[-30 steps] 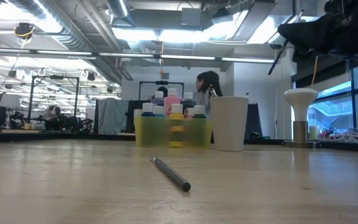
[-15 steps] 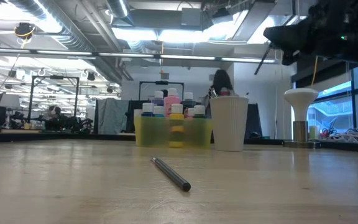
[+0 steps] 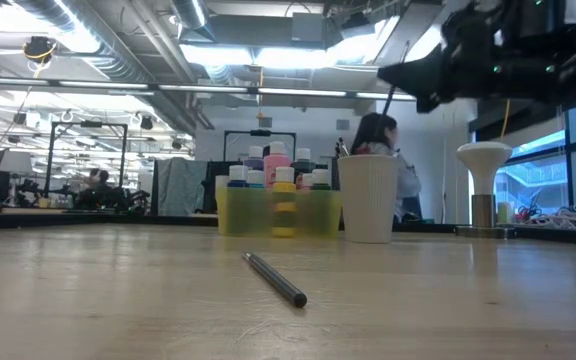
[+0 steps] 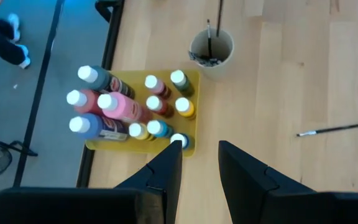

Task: Pick & Place Paint Supplies
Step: Put the black paintbrush into the white cup, then put the small brown paint bottle into the yellow bin

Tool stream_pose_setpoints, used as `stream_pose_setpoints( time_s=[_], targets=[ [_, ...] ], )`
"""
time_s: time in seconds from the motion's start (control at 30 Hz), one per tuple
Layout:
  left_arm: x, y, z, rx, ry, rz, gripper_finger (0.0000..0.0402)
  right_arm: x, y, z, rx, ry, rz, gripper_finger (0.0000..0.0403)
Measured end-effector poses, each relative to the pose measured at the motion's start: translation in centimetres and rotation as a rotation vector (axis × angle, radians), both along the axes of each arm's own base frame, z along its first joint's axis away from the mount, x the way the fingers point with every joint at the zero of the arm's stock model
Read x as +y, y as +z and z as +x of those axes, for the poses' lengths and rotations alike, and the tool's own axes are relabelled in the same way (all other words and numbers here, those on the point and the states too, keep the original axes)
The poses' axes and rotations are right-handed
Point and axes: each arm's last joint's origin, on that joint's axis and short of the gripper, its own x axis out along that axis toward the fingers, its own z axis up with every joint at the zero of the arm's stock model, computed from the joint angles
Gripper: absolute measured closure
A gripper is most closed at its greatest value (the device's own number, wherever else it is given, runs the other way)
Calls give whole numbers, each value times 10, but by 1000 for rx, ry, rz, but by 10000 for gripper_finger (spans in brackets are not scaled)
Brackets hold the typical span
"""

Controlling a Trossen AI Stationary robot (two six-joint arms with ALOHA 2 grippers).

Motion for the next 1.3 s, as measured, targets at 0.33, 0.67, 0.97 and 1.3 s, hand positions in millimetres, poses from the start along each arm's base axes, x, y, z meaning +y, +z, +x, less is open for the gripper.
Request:
stream_pose_setpoints(
  time_s=[0.33,0.67,0.97,1.3],
  targets=[
    [-14,0,0,4,-47,5,302,-11,-14,5,58,-8,76,380],
    [-23,0,-1,3,-76,5,304,-11,-14,5,60,-9,67,335],
    [-23,0,-1,-3,-59,-5,304,-8,-6,5,-10,94,45,332],
    [-37,-2,1,6,-115,-13,304,16,22,24,-37,456,41,331]
  ],
)
